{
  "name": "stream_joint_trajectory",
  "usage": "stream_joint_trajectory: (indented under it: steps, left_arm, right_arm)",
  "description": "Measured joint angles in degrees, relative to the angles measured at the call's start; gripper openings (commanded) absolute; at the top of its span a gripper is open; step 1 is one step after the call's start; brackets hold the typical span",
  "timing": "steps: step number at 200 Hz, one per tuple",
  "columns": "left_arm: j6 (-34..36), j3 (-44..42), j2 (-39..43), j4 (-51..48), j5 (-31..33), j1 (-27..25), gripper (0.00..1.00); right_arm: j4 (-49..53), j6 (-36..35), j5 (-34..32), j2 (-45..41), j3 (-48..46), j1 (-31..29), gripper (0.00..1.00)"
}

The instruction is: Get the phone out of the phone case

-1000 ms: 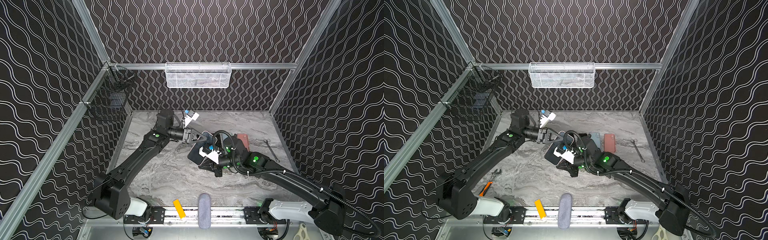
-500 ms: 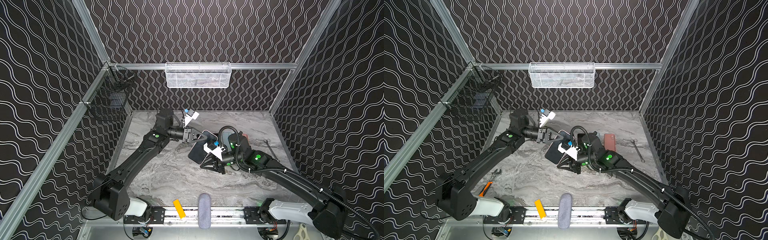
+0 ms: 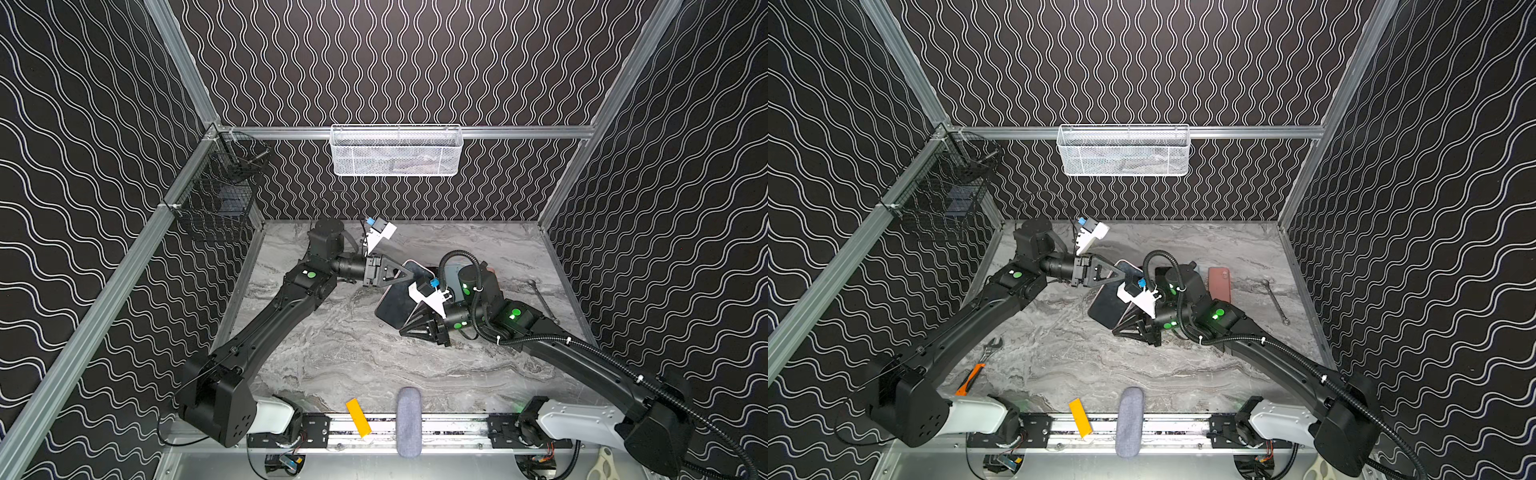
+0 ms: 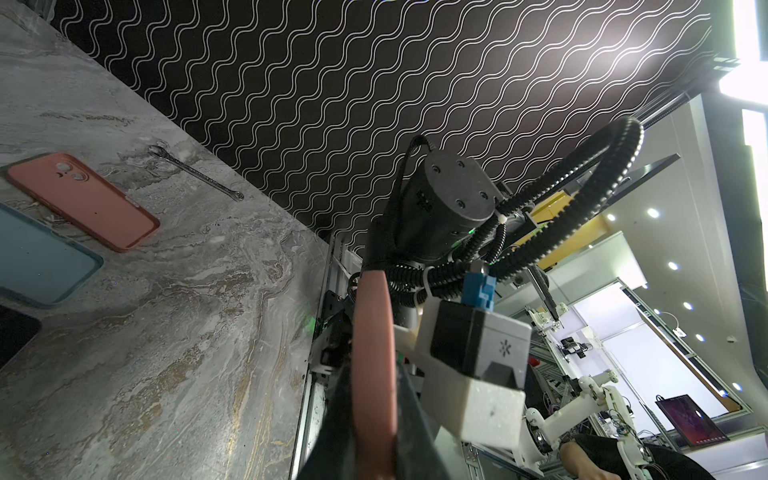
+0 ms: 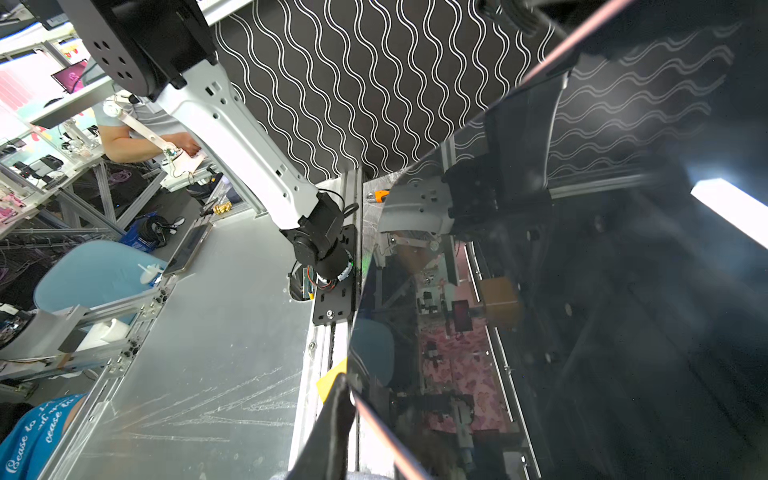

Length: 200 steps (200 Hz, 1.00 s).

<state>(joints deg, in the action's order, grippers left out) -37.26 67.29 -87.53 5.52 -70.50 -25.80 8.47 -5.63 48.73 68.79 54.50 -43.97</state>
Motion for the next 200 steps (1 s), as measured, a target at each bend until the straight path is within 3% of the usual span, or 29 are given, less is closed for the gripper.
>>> stream_joint_trajectory:
  steps: [54, 113, 200]
  left_arm:
    - [-1.29, -1.03, 1.55, 2.75, 1.31, -0.90, 0.00]
    - [-2.71, -1.44, 2.23, 4.04, 3.50, -2.12, 0.00]
    - [-10.75, -2.45, 1.92, 8.68, 10.27, -4.39, 0.00]
  right_arm:
    - [-0.74, 0.79, 0.57, 0.02, -0.17, -0.04, 0.08]
    - [-4.85, 3.23, -0.26, -1.31, -2.60, -0.09, 0.04]
    - [-12.68, 4.74, -14.80, -5.95, -9.25, -0.24, 0.05]
